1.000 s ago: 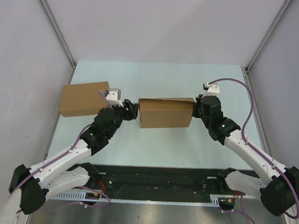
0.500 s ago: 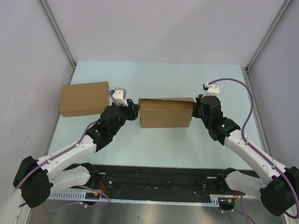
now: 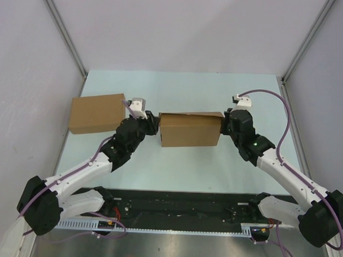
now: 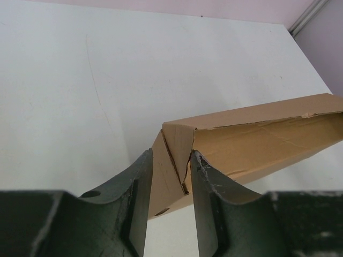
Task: Fold the paper box
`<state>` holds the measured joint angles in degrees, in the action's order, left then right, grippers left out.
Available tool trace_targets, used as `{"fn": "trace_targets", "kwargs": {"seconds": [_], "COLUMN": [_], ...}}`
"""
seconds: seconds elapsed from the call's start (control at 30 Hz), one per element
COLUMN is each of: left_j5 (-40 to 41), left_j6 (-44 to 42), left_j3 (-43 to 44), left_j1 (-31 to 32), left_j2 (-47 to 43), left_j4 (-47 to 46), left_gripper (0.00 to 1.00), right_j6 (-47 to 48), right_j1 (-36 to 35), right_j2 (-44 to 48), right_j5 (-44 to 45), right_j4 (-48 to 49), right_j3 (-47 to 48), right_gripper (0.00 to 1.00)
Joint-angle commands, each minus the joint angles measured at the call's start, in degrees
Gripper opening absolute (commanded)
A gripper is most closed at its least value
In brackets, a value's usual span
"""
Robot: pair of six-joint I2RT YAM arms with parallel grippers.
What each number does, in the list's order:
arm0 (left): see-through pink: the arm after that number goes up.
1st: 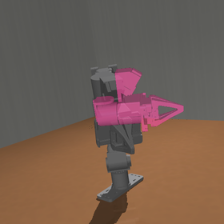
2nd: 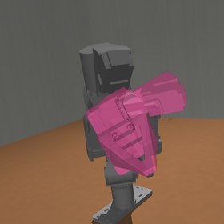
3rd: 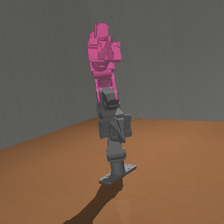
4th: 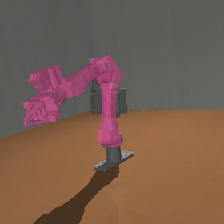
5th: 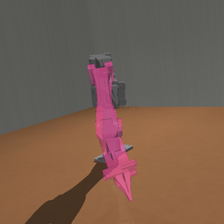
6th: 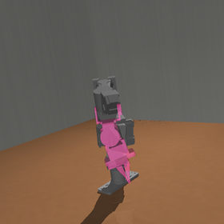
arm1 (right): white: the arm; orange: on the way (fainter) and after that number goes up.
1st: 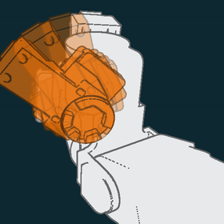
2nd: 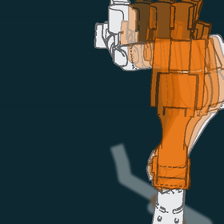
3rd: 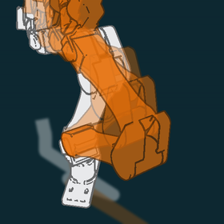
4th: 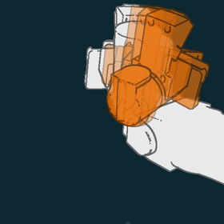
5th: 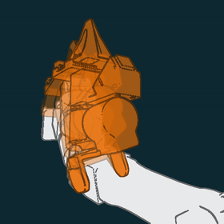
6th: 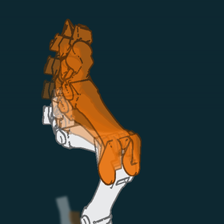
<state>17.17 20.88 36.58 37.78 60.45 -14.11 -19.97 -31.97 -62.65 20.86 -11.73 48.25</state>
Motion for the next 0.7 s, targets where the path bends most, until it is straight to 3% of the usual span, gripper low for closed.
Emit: {"fn": "trace_targets", "kwargs": {"seconds": [0.0,0.4,0.67], "left_j5": [-1.26,-1.61,-2.23], "left_j6": [-0.85,-1.2,-0.93], "left_j3": [2.71,4.38,3.94], "left_j1": [-0.6,-0.87,-0.95], "left_j2": [1.07,2.13,3.62], "left_j4": [-2.68,-3.21,-3.64], "left_gripper": [0.37,0.31,0.14], "right_j6": [-1.22,-1.04,-1.21], "right_j1": [-0.64,-0.82,-1.43], "right_j2": [-1.51,-1.6,-1.68], "right_j5": [-0.21,-0.12,0.05], "right_j4": [-4.62,-4.71,-4.53], "right_j3": [0.44,0.44,0.44], "right_gripper": [0.0,0.0,0.0]}}
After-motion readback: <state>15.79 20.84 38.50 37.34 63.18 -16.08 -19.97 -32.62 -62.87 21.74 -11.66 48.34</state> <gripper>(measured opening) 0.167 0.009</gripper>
